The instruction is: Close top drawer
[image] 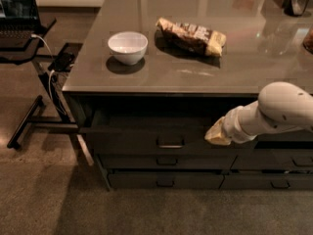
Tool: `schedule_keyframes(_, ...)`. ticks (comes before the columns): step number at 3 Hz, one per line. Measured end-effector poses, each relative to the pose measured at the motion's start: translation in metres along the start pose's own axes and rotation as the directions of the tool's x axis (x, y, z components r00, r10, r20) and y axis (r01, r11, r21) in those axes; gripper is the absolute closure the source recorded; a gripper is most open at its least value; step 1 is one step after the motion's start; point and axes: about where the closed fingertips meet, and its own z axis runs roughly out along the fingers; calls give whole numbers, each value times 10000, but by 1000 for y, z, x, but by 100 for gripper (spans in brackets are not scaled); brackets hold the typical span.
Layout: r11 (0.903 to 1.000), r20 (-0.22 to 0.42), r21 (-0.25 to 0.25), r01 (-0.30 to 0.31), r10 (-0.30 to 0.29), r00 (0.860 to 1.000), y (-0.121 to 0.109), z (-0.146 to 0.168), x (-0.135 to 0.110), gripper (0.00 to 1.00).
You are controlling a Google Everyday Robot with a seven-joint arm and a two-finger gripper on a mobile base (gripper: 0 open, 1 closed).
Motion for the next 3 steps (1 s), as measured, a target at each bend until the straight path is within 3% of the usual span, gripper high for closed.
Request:
schedule_keyframes(1, 9982, 9, 554, -235, 235, 9997, -21, 0, 0, 100)
schedule_keyframes(3, 9979, 22, 599, -251, 250, 9997, -22, 0, 0, 58)
